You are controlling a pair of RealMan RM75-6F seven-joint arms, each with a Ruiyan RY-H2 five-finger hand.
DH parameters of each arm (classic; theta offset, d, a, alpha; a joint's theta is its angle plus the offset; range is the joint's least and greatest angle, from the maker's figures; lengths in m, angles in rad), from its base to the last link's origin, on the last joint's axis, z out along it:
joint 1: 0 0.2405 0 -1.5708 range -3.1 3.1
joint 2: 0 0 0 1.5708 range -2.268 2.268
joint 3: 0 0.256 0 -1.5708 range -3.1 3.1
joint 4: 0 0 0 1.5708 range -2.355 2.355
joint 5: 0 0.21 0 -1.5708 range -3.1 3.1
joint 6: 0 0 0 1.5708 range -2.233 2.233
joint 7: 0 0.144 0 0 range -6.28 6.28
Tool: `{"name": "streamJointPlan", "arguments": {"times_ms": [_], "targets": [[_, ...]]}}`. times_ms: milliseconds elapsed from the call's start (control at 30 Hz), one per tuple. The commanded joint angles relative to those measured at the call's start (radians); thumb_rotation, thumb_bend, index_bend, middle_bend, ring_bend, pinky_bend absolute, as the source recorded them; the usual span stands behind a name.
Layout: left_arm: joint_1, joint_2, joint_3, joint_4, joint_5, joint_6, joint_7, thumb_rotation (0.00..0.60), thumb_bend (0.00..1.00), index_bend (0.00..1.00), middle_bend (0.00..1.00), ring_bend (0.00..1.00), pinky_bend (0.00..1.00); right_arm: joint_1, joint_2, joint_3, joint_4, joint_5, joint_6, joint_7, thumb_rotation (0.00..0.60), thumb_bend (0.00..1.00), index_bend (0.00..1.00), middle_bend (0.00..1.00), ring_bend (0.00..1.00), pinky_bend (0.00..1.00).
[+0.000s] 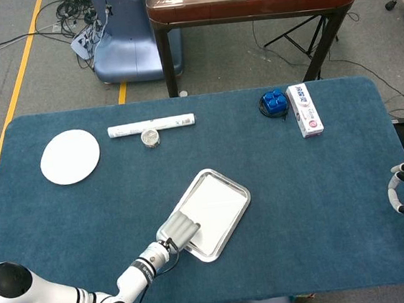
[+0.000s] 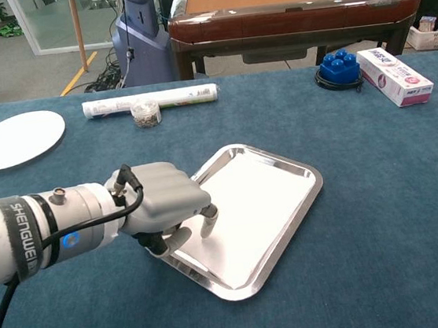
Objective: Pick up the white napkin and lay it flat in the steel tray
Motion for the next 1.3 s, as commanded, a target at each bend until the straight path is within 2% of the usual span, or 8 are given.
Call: {"name": "streamJointPlan", "arguments": {"times_ms": [33, 467, 600, 700, 833, 1000, 1167, 1300], "targets": [[0.009, 0.006, -0.003, 0.001, 0.017, 0.007, -0.014, 0.600, 0.64, 0.35, 1.00, 1.00, 1.00, -0.001, 0.000, 0.001, 0.000, 0.000, 0.001, 0.003, 0.600, 0.38, 0.59, 0.33, 0.30, 0.35], [0.145, 0.187, 0.015, -0.092, 0.215, 0.168, -0.168, 0.600, 0.61, 0.27, 0.99, 0.96, 1.00, 0.000, -0.002, 0.002, 0.001, 0.004, 0.001, 0.003, 0.600, 0.38, 0.59, 0.33, 0.30, 0.35], [0.221, 0.234, 0.029, -0.089, 0.266, 0.252, -0.218, 0.600, 0.55, 0.26, 0.89, 0.84, 1.00, 0.004, -0.008, 0.000, 0.000, 0.008, -0.005, -0.017, 0.600, 0.38, 0.59, 0.33, 0.30, 0.35], [0.283, 0.265, 0.038, -0.092, 0.314, 0.321, -0.261, 0.600, 0.53, 0.25, 0.72, 0.72, 0.98, 0.006, -0.013, -0.001, -0.002, 0.009, -0.007, -0.029, 0.600, 0.38, 0.59, 0.33, 0.30, 0.35], [0.383, 0.294, 0.066, -0.070, 0.416, 0.430, -0.341, 0.600, 0.52, 0.25, 0.59, 0.60, 0.91, 0.008, -0.019, -0.002, -0.001, 0.009, -0.008, -0.039, 0.600, 0.38, 0.59, 0.33, 0.30, 0.35], [0.495, 0.350, 0.108, -0.084, 0.469, 0.494, -0.418, 0.600, 0.51, 0.25, 0.41, 0.41, 0.69, 0.010, -0.028, -0.003, 0.002, -0.001, -0.003, -0.044, 0.600, 0.38, 0.59, 0.33, 0.30, 0.35], [0.599, 0.376, 0.127, -0.036, 0.565, 0.577, -0.522, 0.600, 0.51, 0.28, 0.38, 0.36, 0.54, 0.010, -0.039, -0.006, 0.010, -0.022, 0.011, -0.041, 0.600, 0.38, 0.59, 0.33, 0.30, 0.35], [0.683, 0.388, 0.147, -0.007, 0.618, 0.633, -0.593, 0.600, 0.51, 0.29, 0.38, 0.35, 0.49, 0.008, -0.047, -0.007, 0.014, -0.034, 0.024, -0.037, 0.600, 0.38, 0.59, 0.33, 0.30, 0.35]]}}
